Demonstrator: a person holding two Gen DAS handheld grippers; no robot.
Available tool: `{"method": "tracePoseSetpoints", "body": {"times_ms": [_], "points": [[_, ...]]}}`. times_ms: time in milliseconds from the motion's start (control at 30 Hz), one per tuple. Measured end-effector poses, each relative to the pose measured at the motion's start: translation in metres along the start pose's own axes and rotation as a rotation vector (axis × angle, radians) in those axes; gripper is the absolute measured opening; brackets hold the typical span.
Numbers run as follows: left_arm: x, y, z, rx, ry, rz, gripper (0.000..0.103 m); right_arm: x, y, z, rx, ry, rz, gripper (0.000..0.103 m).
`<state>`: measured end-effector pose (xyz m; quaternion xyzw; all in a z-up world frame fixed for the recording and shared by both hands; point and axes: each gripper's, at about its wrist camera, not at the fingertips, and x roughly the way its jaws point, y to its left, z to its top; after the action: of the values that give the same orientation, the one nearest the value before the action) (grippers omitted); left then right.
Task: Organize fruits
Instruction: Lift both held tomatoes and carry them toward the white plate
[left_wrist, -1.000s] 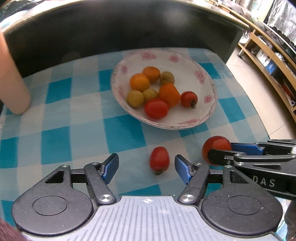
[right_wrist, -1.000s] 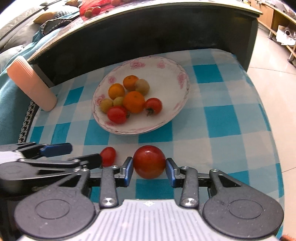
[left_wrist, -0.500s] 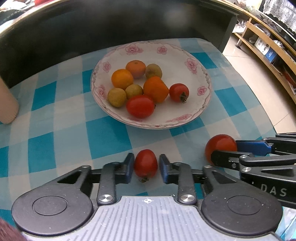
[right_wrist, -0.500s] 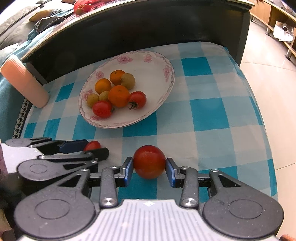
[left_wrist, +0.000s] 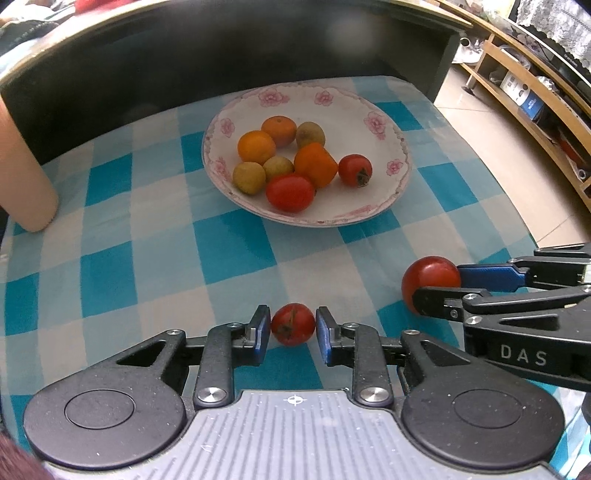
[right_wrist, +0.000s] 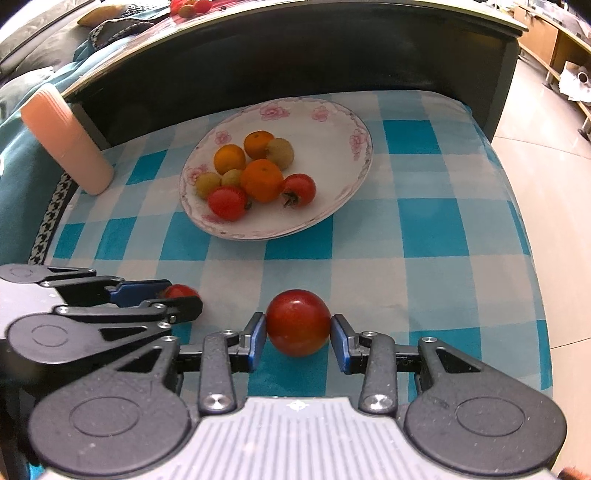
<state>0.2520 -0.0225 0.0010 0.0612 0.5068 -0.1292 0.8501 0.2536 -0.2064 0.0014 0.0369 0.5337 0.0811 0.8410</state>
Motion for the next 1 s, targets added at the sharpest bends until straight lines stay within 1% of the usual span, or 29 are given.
{"method": "tracePoseSetpoints", "body": {"times_ms": [133, 200, 267, 300, 333, 400, 467, 633, 700, 733, 833, 867, 1000], "points": [[-0.009, 0.004, -0.008, -0.002, -0.007, -0.003, 0.036, -0.008, 0.006, -0.008, -0.015, -0.005, 0.01, 0.051], [-0.01, 0.009, -0.01, -0.019, -0.006, -0.013, 0.042, -0.012, 0.008, -0.015, -0.018, -0.002, 0.016, 0.051], [-0.01, 0.011, -0.01, -0.029, -0.009, -0.014, 0.043, -0.012, 0.01, -0.02, -0.018, 0.003, 0.013, 0.051], [-0.009, 0.012, -0.01, -0.034, -0.008, -0.018, 0.048, -0.012, 0.01, -0.021, -0.016, 0.007, 0.012, 0.051], [-0.008, 0.012, -0.011, -0.036, -0.005, -0.021, 0.05, -0.011, 0.011, -0.023, -0.013, 0.011, 0.011, 0.051], [-0.004, 0.009, -0.012, -0.024, 0.001, -0.031, 0.053, -0.008, 0.011, -0.025, -0.01, 0.018, 0.01, 0.051], [-0.002, 0.005, -0.014, -0.014, 0.006, -0.033, 0.055, -0.005, 0.011, -0.026, -0.011, 0.026, 0.011, 0.051], [0.01, -0.003, -0.02, 0.006, 0.038, -0.03, 0.055, -0.003, 0.008, -0.025, 0.0, 0.023, 0.02, 0.051], [0.009, -0.007, -0.021, 0.018, 0.032, -0.015, 0.052, -0.003, 0.007, -0.024, 0.006, 0.023, 0.024, 0.051], [0.009, -0.007, -0.021, 0.015, 0.032, -0.016, 0.05, -0.003, 0.006, -0.023, 0.008, 0.024, 0.028, 0.051], [0.01, -0.005, -0.02, -0.002, 0.031, -0.023, 0.047, -0.003, 0.005, -0.023, 0.012, 0.023, 0.033, 0.051], [0.01, -0.005, -0.02, -0.004, 0.034, -0.032, 0.044, -0.003, 0.005, -0.023, 0.013, 0.023, 0.033, 0.051], [0.009, -0.009, -0.021, 0.013, 0.038, -0.021, 0.043, -0.003, 0.005, -0.023, 0.008, 0.023, 0.031, 0.051]]}}
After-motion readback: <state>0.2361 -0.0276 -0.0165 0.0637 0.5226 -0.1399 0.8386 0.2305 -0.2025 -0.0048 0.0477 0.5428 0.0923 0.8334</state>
